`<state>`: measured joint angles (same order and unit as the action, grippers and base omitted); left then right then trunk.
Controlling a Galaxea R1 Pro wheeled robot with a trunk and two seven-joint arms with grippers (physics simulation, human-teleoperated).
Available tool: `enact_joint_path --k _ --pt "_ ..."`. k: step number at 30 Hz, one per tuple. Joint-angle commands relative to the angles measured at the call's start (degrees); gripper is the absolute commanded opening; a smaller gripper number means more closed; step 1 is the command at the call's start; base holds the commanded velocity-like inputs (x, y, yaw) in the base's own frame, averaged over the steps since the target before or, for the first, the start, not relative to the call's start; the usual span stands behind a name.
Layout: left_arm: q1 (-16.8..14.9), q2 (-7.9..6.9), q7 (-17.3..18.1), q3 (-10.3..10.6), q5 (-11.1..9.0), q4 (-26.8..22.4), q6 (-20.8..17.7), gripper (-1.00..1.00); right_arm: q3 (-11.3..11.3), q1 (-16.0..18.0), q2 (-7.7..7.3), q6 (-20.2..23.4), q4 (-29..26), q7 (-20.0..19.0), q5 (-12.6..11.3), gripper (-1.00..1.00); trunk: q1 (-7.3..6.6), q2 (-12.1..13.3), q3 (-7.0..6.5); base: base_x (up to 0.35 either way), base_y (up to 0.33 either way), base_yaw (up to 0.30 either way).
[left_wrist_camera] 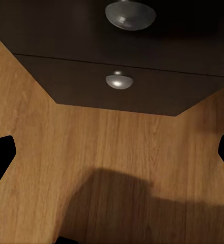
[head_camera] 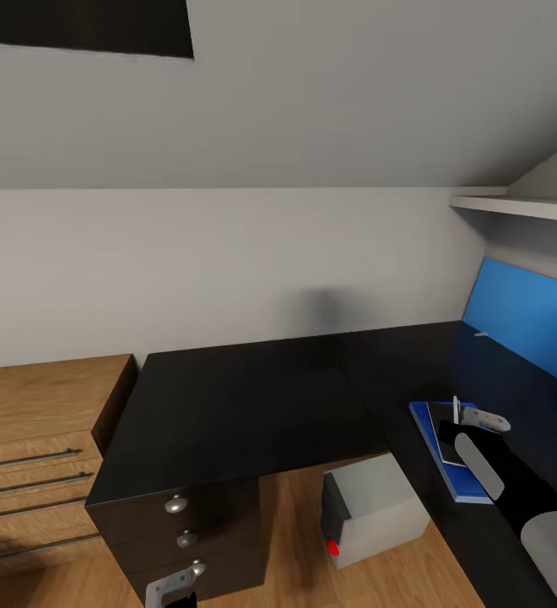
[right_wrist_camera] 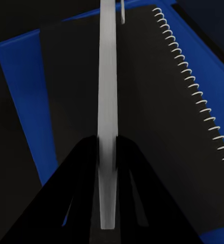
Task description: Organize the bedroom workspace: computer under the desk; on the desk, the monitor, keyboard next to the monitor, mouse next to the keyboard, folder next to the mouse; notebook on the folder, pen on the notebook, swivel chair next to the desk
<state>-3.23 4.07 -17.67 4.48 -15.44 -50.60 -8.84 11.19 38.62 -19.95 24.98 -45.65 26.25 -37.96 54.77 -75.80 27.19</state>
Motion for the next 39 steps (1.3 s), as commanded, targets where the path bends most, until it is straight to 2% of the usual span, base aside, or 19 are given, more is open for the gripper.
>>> enact_joint_path --k 1,8,9,12,33,34,39 --pt "-0.02 -0.03 -0.44 0.18 -0.46 -0.11 -0.22 1.0 0.32 0.05 -0.09 0.08 -0.06 0.56 -0.56 -1.0 0.0 -0.04 0.07 0.0 0.0 0.0" --pt "-0.02 -0.03 -0.44 0.18 -0.47 -0.11 -0.22 1.0 0.27 0.19 -0.09 0.07 1.98 0.61 0.08 -1.0 0.0 -0.04 0.07 0.0 0.0 0.0" --pt "-0.02 -0.03 -0.44 0.21 -0.47 -0.11 -0.22 1.0 0.25 0.28 -0.06 0.07 2.8 0.6 1.2 -1.0 0.0 -0.04 0.07 0.0 0.0 0.0" --pt "-0.02 -0.03 -0.44 0.19 -0.47 -0.11 -0.22 1.0 0.24 0.3 -0.02 0.07 3.1 0.6 1.8 -1.0 0.0 -0.04 0.07 0.0 0.0 0.0" --pt "-0.02 -0.03 -0.44 0.27 -0.47 -0.11 -0.22 1.0 0.24 0.31 0.08 0.09 3.2 0.55 2.01 -1.0 0.0 -0.04 0.07 0.0 0.0 0.0" --pt "-0.02 -0.03 -0.44 0.27 -0.46 -0.11 -0.22 1.0 0.24 0.31 0.08 0.1 3.2 0.55 2.01 1.0 0.0 -0.04 0.07 0.0 0.0 0.0" --pt "-0.02 -0.03 -0.49 0.22 -0.47 -0.11 -0.22 1.0 0.24 0.31 0.08 0.1 3.2 0.57 2.03 1.0 0.0 -0.04 0.07 0.0 0.0 0.0"
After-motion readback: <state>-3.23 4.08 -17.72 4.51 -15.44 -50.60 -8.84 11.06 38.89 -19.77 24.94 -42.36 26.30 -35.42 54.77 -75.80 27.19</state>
